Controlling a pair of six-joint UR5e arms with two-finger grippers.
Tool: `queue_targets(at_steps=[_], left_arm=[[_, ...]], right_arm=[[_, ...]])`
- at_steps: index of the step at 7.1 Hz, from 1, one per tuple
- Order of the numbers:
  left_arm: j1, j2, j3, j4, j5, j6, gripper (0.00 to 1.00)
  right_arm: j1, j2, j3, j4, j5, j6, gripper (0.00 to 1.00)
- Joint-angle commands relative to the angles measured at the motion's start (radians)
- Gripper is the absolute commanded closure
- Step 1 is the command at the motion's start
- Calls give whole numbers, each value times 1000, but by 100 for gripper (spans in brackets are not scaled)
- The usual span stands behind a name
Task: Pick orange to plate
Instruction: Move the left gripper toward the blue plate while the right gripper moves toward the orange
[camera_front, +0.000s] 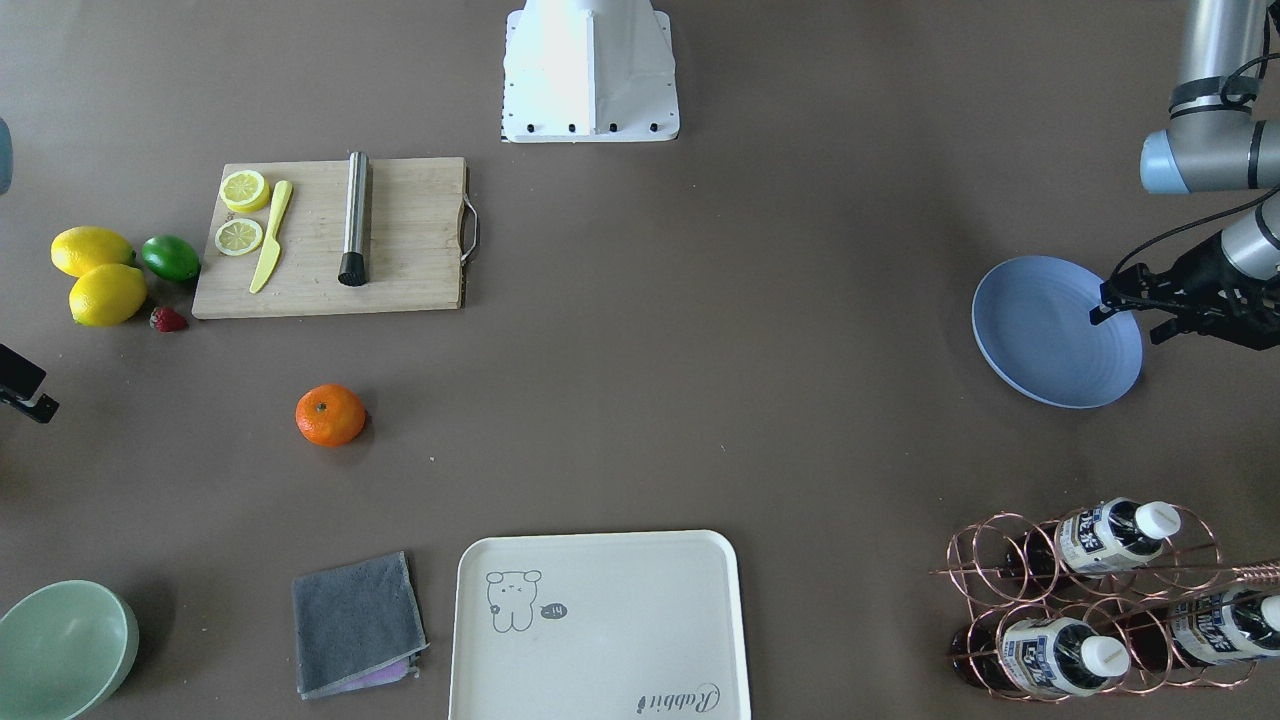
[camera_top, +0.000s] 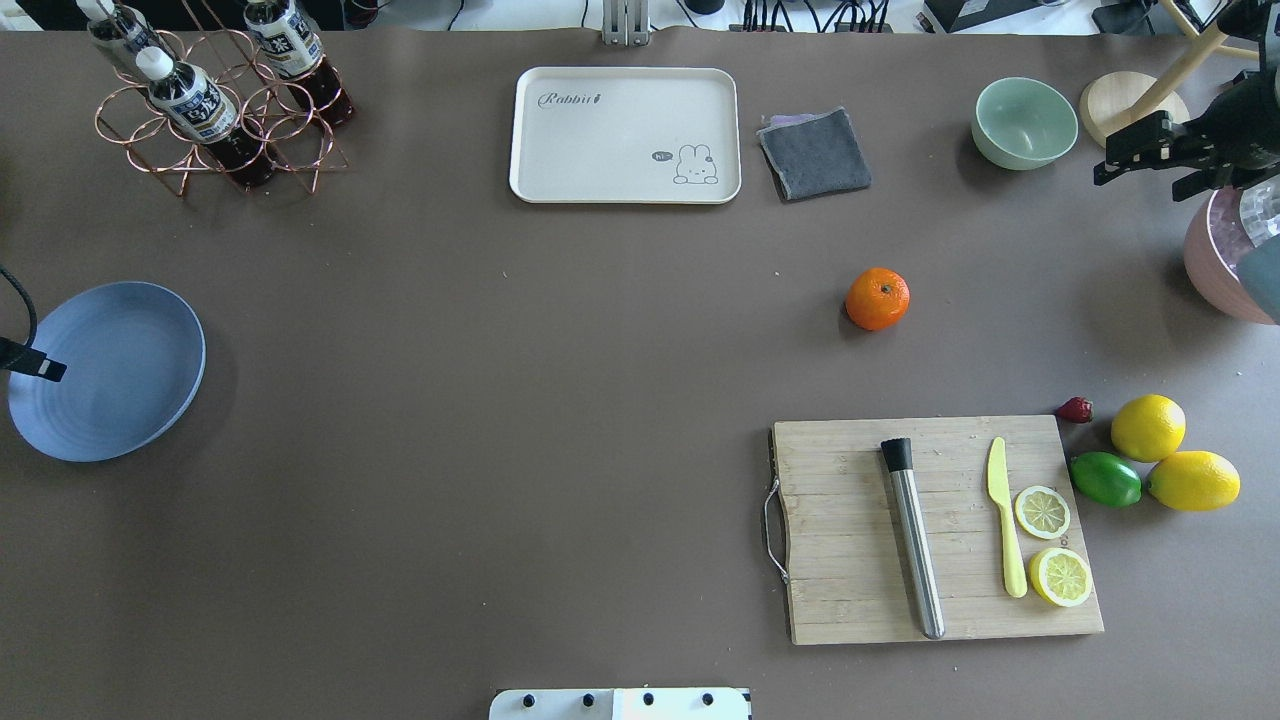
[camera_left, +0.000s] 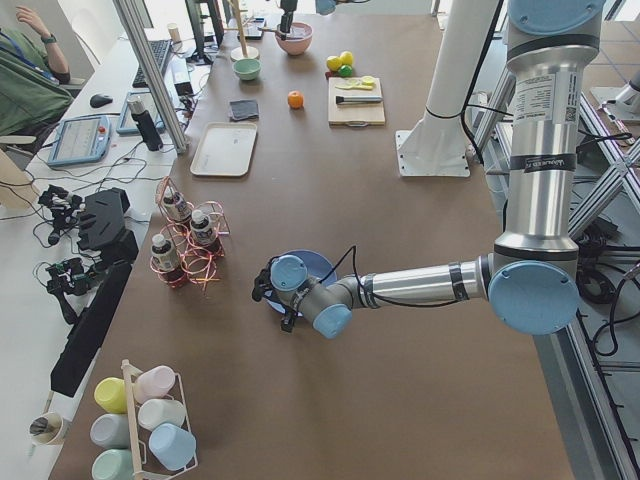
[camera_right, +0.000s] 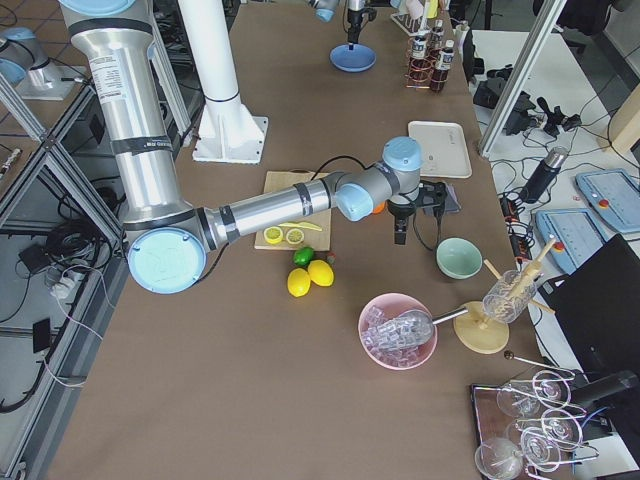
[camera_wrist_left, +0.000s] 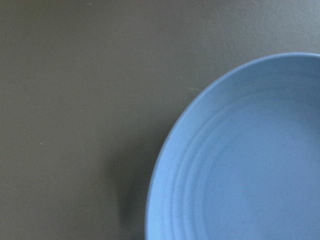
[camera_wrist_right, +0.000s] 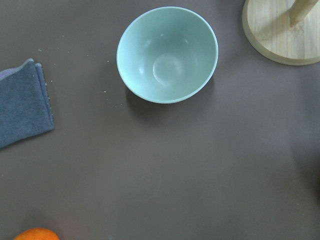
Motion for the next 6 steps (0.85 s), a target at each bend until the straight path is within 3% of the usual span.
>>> queue_targets(at_steps=[1, 3, 4, 6], left_arm=[[6, 0, 9, -1, -5, 1, 13], [4, 7, 10, -1, -10, 7, 94], [6, 7, 16, 0, -8, 8, 100], [4, 10, 12, 5, -16, -41, 100]], right_arm=[[-2, 0, 0, 0, -14, 0, 0], [-3, 0, 0, 0, -17, 0, 0], [-3, 0, 0, 0, -17, 0, 0], [-3, 2, 1, 0, -17, 0, 0]])
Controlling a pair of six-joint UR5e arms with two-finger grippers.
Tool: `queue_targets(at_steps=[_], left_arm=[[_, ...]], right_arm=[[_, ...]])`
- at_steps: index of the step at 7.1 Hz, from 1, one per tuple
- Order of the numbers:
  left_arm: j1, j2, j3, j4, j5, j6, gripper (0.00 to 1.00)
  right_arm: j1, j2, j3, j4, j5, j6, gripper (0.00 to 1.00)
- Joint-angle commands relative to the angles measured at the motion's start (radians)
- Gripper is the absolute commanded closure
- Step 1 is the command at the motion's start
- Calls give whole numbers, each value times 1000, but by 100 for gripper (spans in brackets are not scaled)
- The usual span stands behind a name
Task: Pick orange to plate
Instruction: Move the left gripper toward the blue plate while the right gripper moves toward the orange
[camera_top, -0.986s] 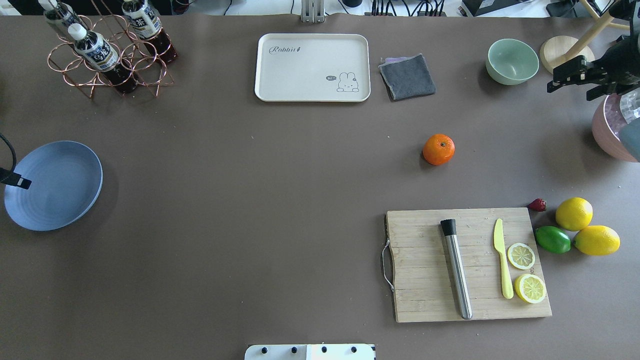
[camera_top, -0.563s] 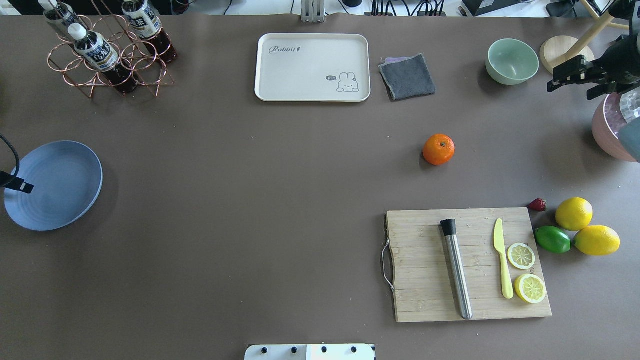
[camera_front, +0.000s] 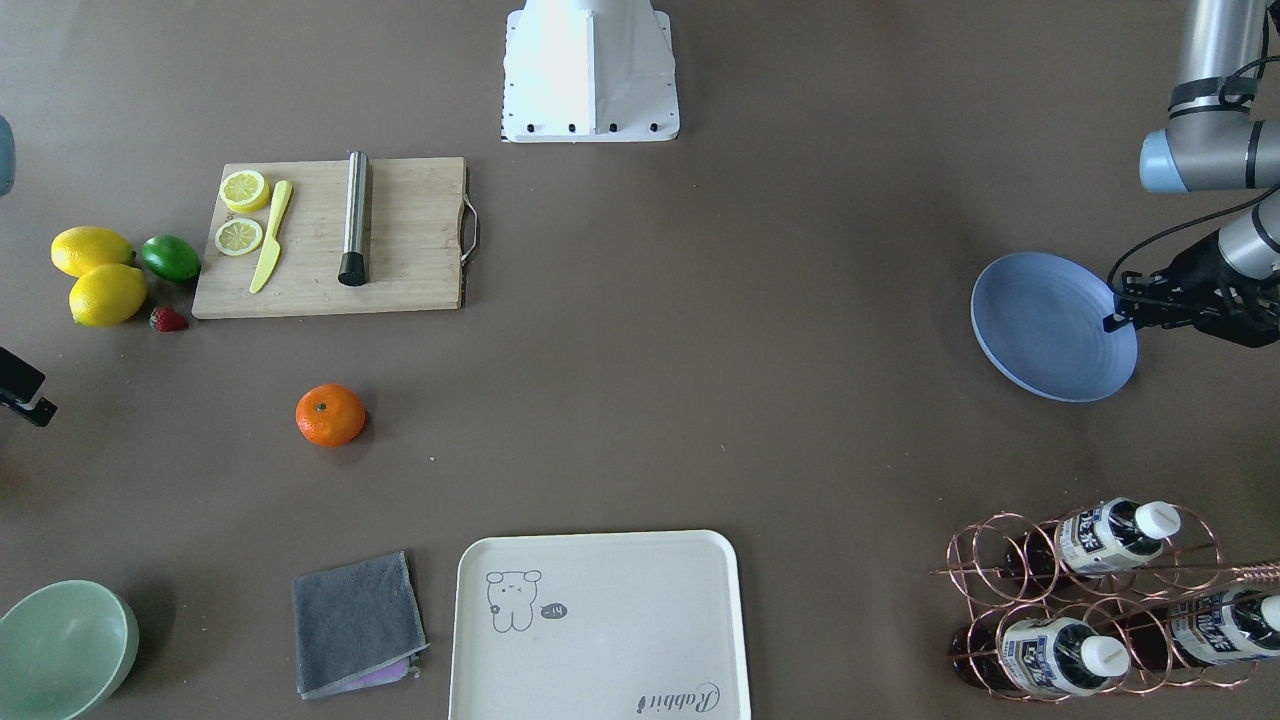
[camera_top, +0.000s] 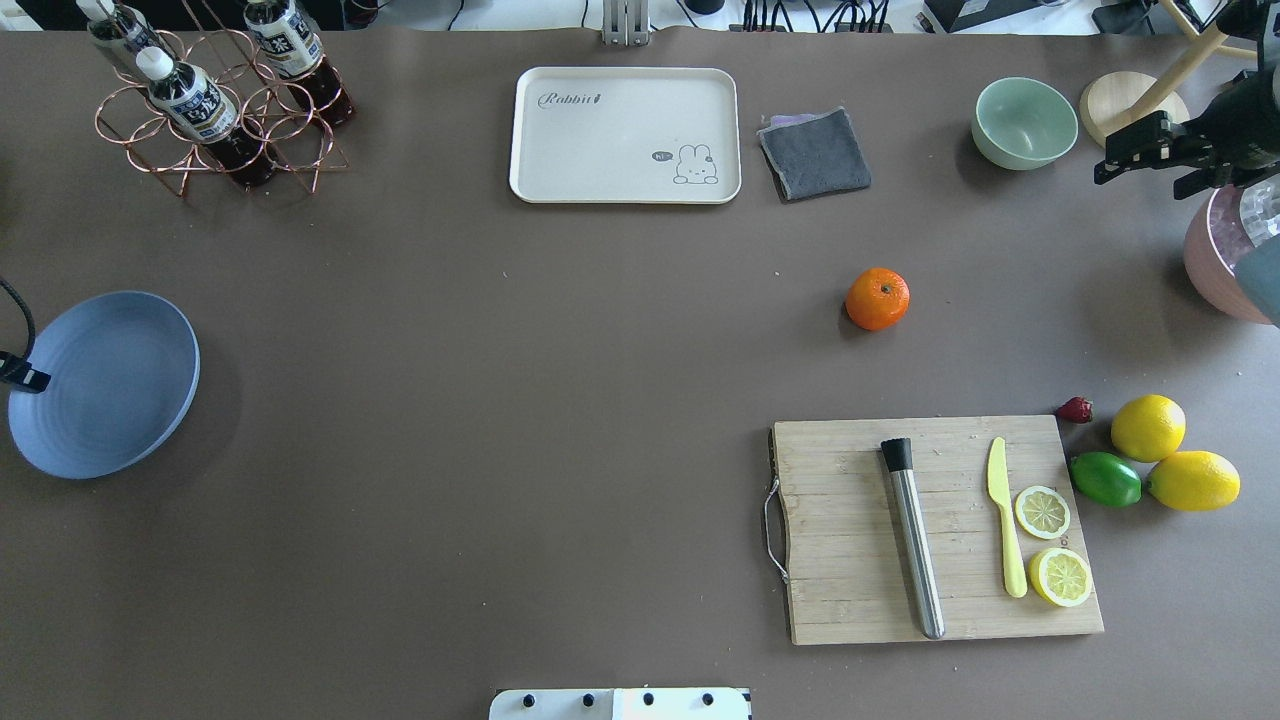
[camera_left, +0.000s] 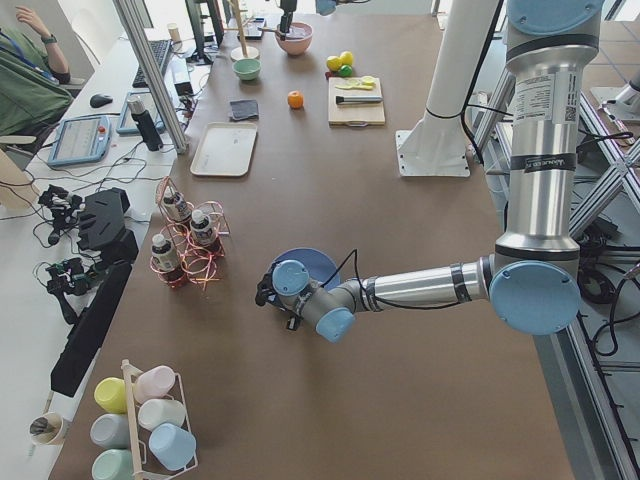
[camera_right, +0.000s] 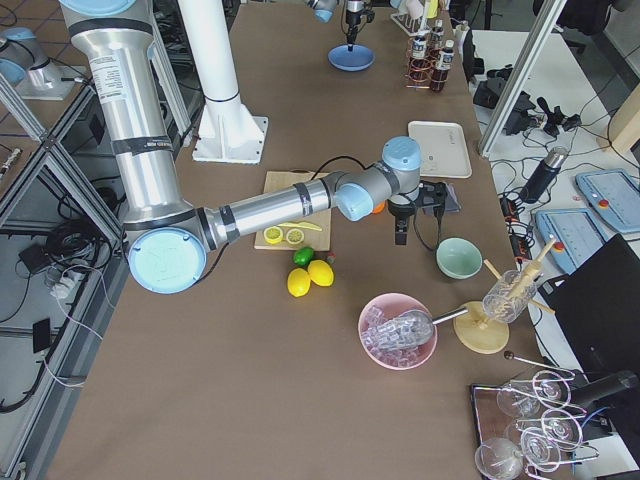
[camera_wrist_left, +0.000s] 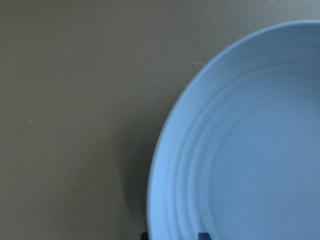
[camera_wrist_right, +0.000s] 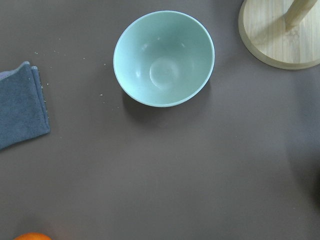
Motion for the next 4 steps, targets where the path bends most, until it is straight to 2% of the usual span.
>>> queue_targets(at_steps=[1, 4], left_arm=[[-7, -3, -9, 0, -49, -88, 100], [-71, -42, -40, 8, -110, -139, 100]], right_arm=[[0, 1, 1, 0, 0, 0, 0], [0, 3, 2, 0, 0, 26, 0]])
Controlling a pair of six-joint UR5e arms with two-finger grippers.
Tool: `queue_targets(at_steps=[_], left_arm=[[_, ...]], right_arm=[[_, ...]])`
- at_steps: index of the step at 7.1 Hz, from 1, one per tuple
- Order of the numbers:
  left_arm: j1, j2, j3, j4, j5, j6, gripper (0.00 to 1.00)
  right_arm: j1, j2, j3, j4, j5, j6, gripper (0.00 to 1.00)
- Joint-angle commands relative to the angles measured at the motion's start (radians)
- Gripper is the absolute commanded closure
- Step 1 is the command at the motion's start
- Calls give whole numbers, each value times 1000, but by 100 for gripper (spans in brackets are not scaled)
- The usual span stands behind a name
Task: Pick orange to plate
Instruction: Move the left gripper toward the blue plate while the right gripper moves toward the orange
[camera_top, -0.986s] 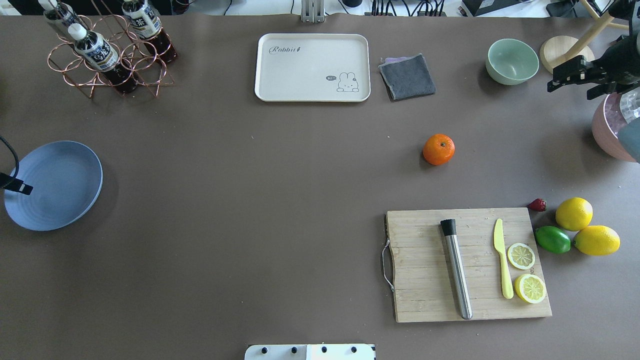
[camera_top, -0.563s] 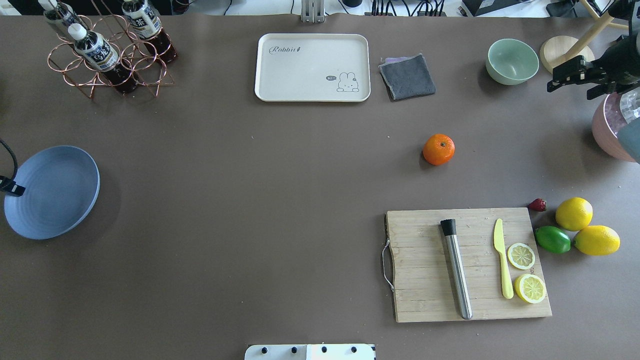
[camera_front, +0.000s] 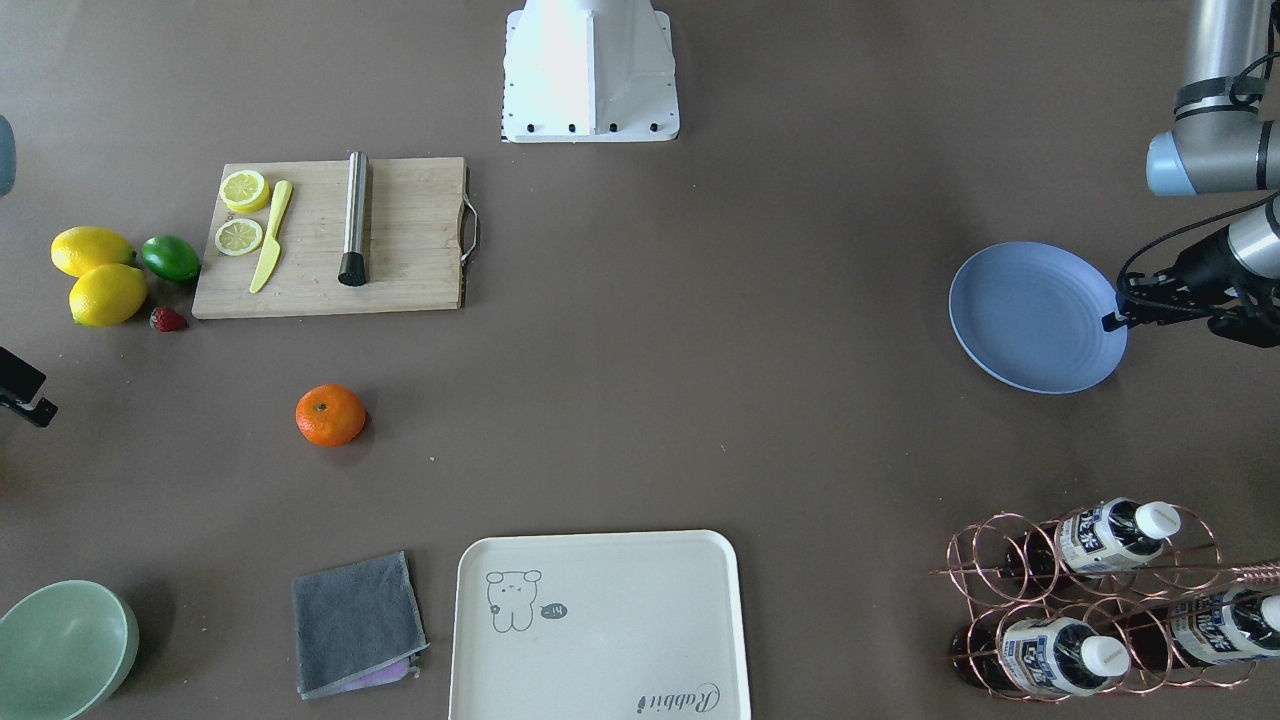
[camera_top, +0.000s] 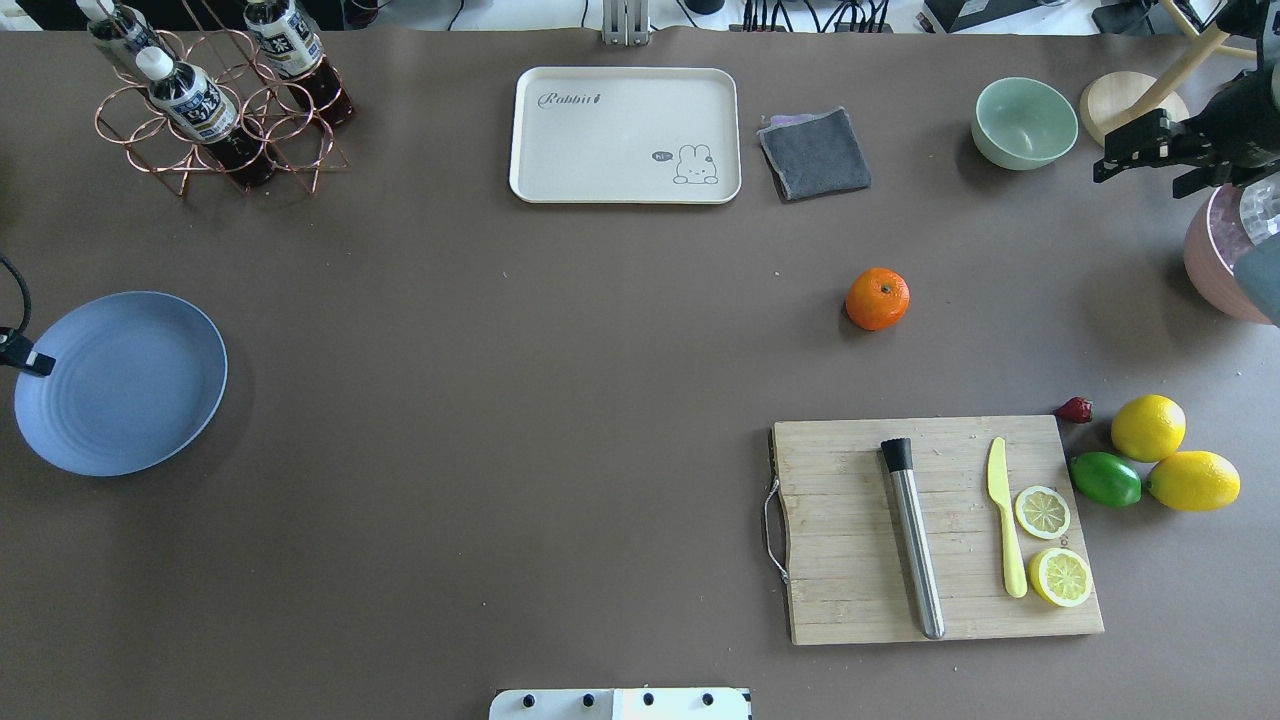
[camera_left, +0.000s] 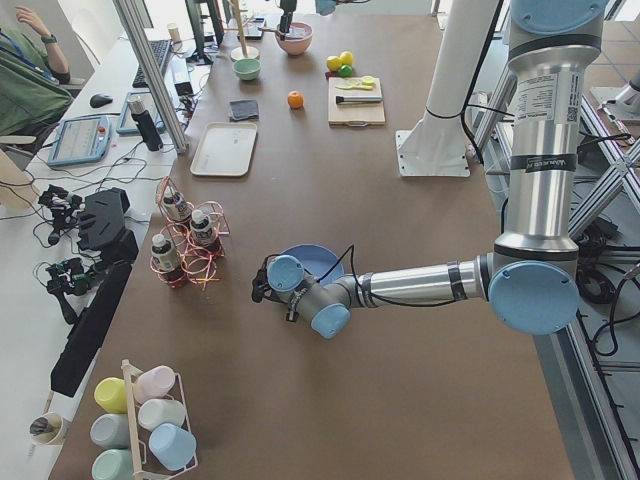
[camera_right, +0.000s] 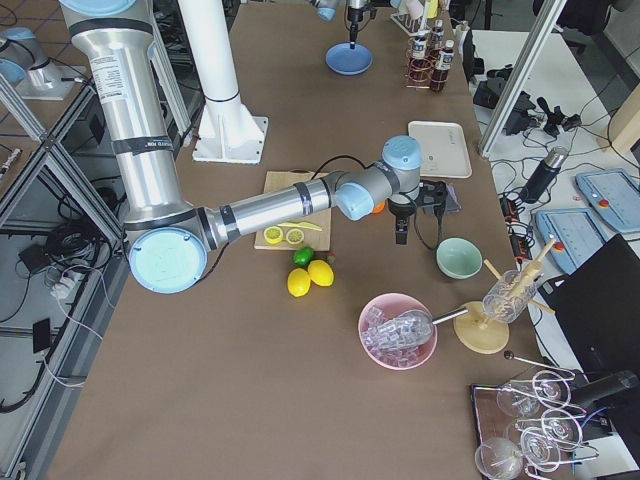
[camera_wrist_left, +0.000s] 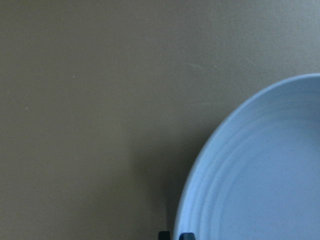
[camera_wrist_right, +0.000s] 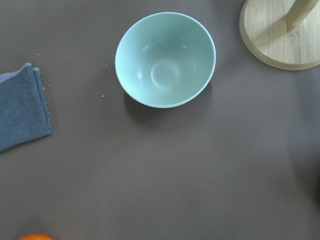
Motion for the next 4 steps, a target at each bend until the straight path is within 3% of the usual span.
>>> queue_targets(at_steps=[1, 2, 4], left_arm=[[-58, -30, -28, 12, -102, -52, 100], [-83, -51, -51, 11, -170, -102, 100], [-65, -71, -167, 8, -149, -281, 100]], right_arm=[[0, 1, 7, 0, 0, 15, 0], [0, 2, 9, -2, 0, 15, 0], [-27, 34, 4, -12, -29, 35, 0]])
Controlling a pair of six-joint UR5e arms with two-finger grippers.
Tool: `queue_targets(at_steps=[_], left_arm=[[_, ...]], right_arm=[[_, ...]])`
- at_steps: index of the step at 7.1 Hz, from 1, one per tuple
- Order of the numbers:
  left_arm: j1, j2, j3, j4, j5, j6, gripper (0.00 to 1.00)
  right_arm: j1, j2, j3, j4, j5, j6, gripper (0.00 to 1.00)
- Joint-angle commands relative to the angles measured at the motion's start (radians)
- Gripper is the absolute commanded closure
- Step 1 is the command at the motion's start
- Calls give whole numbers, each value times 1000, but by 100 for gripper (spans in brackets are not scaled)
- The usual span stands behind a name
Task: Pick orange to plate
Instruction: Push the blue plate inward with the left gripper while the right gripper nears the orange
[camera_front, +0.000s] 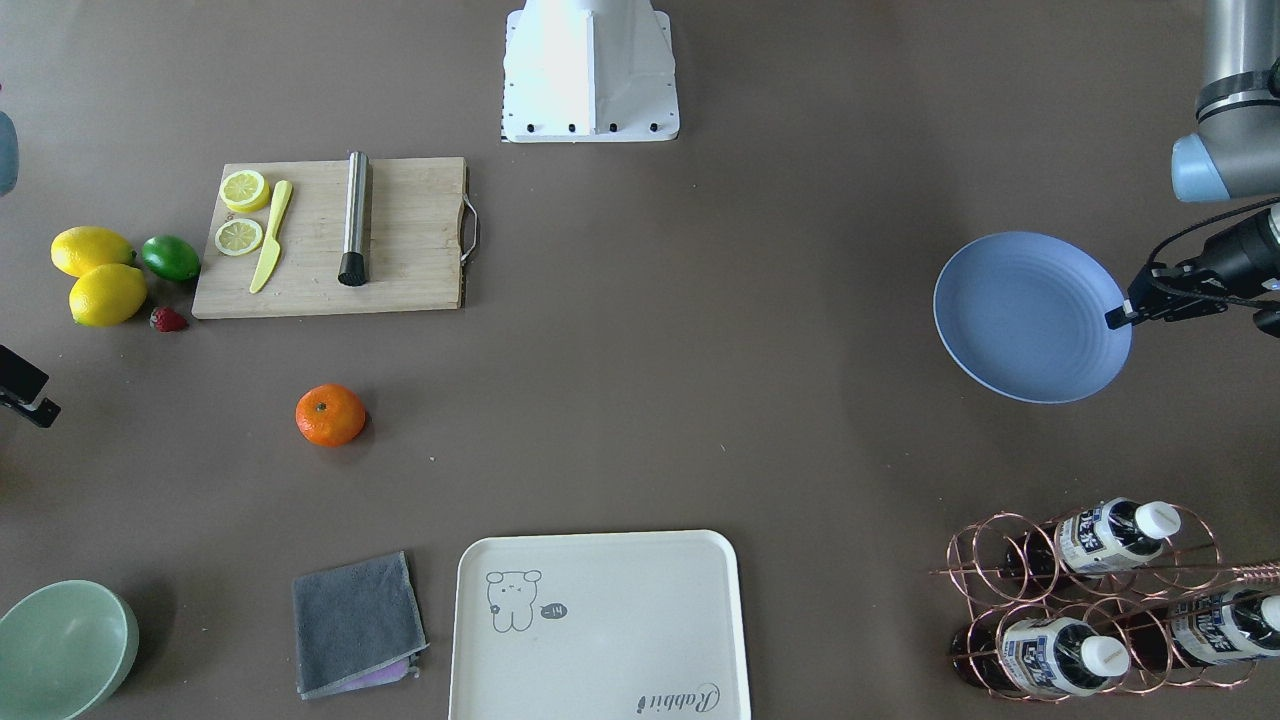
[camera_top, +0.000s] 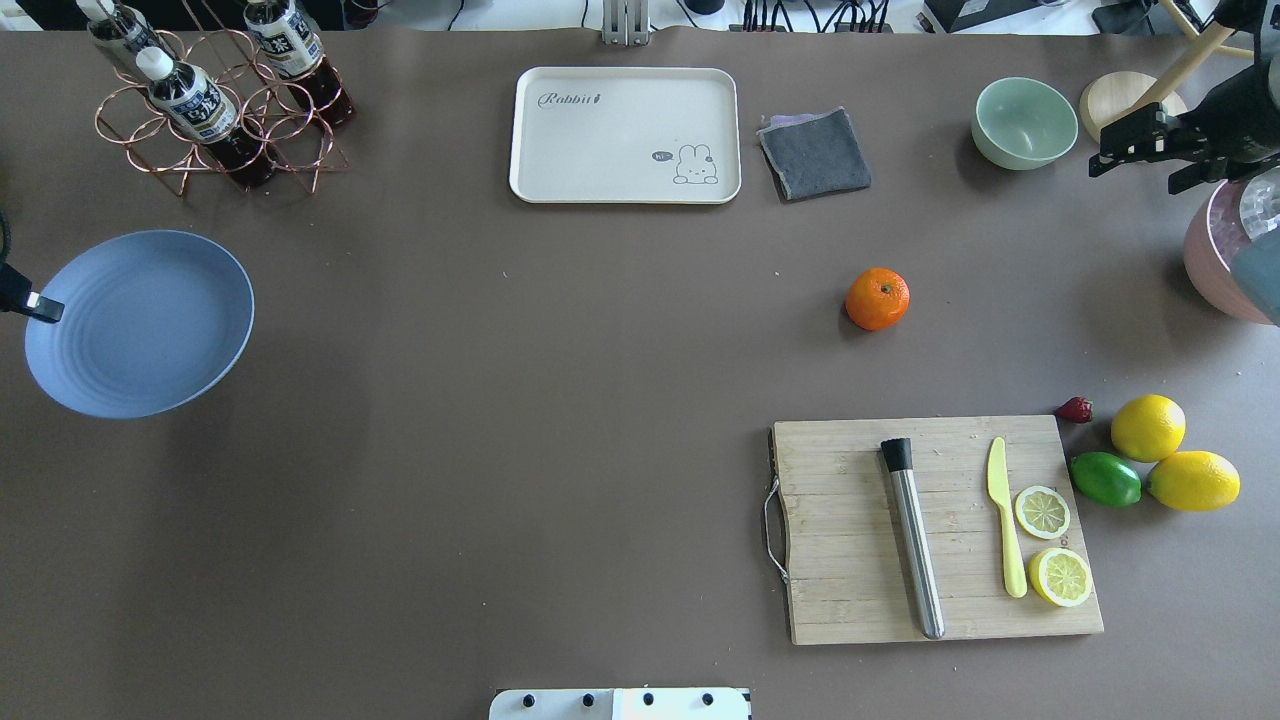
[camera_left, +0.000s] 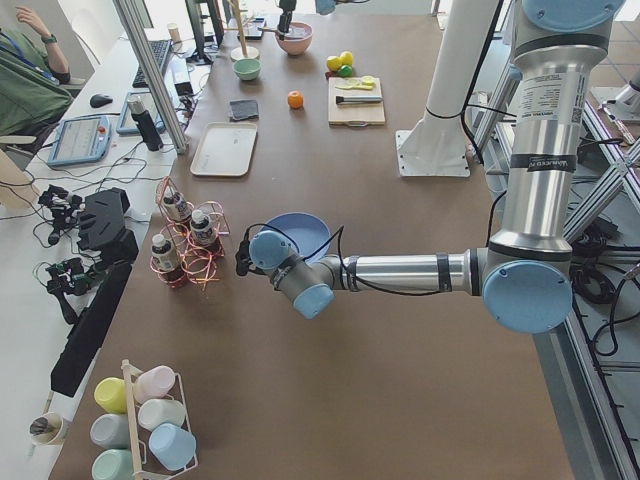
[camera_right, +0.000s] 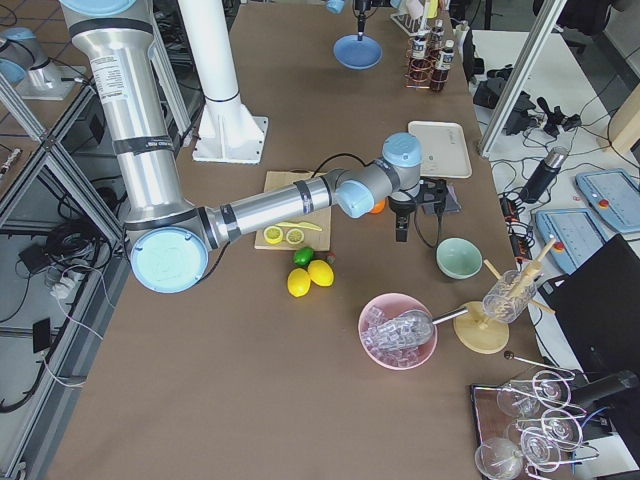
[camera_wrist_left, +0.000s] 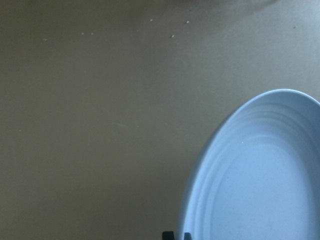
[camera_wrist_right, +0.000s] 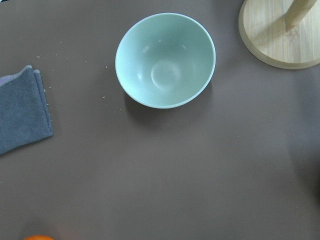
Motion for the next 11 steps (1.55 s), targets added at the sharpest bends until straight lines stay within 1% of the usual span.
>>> queue_targets(at_steps=[1, 2, 3, 5, 6, 7, 8, 10, 11], left_arm=[[63, -31, -134, -2, 61, -234, 100], [167, -35, -198, -2, 159, -346, 100], [257, -99, -217, -1, 256, -464, 100], [409, -191, -222, 1, 403, -619, 100], [472, -254, -221, 39, 466, -684, 100], [553, -337, -220, 120, 561, -719, 100], [632, -398, -219, 178, 639, -762, 100], [715, -445, -196, 196, 747, -789, 100], [729, -471, -160, 196, 775, -789, 100]], right_arm=[[-63, 45, -7, -7, -53, 73, 0], [-110, 70, -12, -7, -79, 124, 0], [-150, 91, -13, -7, -119, 177, 0], [-207, 116, -6, -5, -148, 256, 0], [-224, 122, -1, -5, -162, 262, 0], [-247, 125, 1, -4, -174, 279, 0], [-269, 137, -1, -5, -182, 300, 0], [-305, 137, -2, -4, -211, 305, 0], [-315, 137, -2, -4, -211, 305, 0]])
